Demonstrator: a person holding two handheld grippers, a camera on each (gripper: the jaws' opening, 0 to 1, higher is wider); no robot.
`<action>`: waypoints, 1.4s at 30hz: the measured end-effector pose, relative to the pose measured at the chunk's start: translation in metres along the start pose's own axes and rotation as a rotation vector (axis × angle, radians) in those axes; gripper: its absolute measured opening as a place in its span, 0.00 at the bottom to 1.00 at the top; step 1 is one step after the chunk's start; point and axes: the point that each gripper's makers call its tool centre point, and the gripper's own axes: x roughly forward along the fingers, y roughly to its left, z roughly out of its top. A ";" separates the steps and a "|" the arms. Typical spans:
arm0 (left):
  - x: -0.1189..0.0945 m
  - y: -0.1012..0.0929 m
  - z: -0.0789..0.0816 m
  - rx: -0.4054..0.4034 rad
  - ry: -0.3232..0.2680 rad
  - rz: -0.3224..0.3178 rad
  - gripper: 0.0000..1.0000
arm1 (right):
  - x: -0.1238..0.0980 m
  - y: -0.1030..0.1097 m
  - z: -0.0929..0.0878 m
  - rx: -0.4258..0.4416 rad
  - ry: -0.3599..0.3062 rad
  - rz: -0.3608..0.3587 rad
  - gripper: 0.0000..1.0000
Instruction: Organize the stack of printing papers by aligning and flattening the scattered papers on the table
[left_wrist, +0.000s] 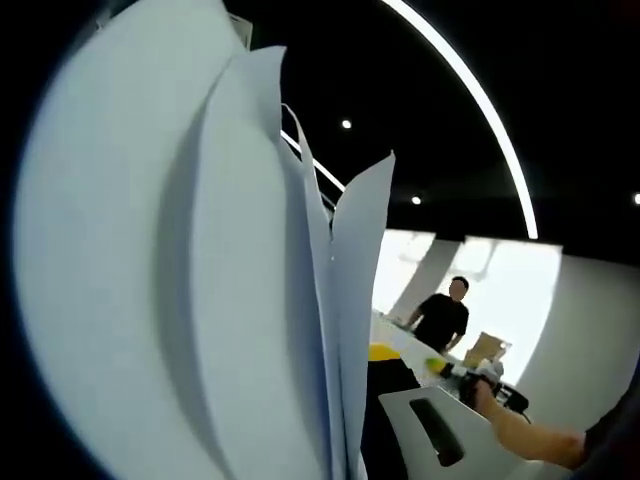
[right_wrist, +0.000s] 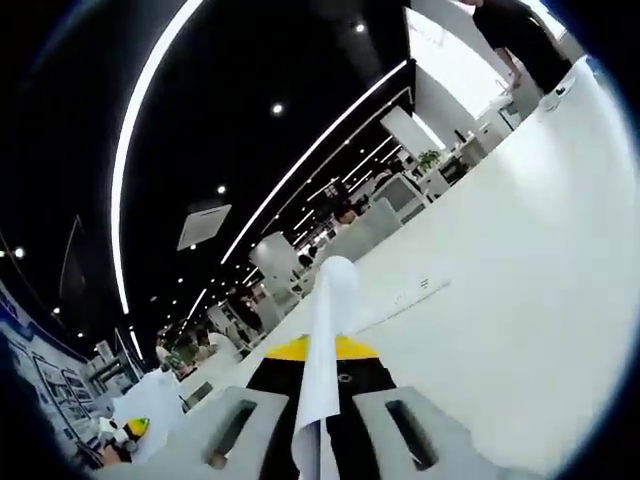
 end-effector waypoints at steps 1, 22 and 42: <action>0.000 0.000 0.000 0.000 0.000 0.000 0.07 | -0.001 0.001 0.001 0.004 -0.004 0.003 0.00; -0.001 0.002 0.001 -0.002 0.000 0.000 0.07 | -0.004 0.033 0.014 0.076 -0.060 0.096 0.00; -0.001 0.003 0.000 0.002 0.000 0.001 0.07 | -0.005 0.064 0.031 0.107 -0.113 0.190 0.00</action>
